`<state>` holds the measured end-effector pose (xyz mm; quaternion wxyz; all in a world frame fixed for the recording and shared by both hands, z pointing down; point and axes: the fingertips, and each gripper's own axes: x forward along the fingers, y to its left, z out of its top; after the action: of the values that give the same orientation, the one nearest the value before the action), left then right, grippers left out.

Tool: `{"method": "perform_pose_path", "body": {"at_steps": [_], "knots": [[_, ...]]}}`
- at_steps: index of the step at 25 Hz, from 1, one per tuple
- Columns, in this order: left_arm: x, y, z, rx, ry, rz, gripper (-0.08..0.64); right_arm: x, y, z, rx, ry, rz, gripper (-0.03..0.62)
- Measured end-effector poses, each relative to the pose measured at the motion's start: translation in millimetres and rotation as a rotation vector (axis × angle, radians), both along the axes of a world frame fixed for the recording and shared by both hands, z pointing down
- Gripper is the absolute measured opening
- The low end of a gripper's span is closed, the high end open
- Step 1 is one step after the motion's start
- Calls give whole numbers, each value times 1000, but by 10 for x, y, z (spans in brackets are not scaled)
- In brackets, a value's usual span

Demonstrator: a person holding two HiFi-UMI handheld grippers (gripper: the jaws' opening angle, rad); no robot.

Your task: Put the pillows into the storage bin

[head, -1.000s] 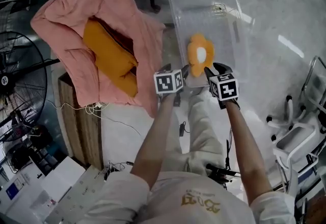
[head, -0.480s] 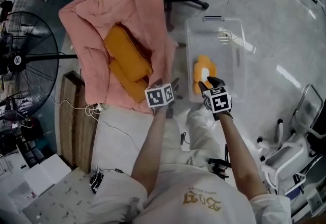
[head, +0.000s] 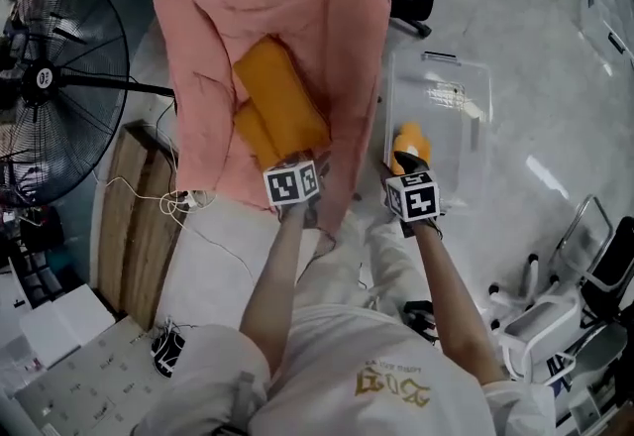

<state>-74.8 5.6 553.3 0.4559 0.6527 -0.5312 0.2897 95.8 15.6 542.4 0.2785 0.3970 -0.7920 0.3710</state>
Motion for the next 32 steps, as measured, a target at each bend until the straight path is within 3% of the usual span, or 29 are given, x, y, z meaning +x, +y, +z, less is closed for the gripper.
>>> {"method": "perform_pose_path", "body": {"at_steps": [5, 15, 17, 20, 27, 32], "knots": [[-589, -207, -6, 5, 35, -68, 373, -594, -182, -76, 4, 5, -25, 205], [-1421, -643, 174, -24, 100, -71, 374, -1579, -742, -37, -18, 40, -69, 231], [-1553, -739, 242, -32, 117, -72, 378, -1750, -856, 3, -18, 53, -72, 287], [-1655, -887, 340, -40, 164, -93, 388, -1939, -991, 101, -29, 61, -90, 318], [-1669, -1301, 564, -52, 412, -237, 459, -2248, -1275, 438, -82, 75, -129, 390], [-1594, -1519, 769, -60, 442, -235, 560, -2375, -1381, 651, -123, 58, -174, 429]]}}
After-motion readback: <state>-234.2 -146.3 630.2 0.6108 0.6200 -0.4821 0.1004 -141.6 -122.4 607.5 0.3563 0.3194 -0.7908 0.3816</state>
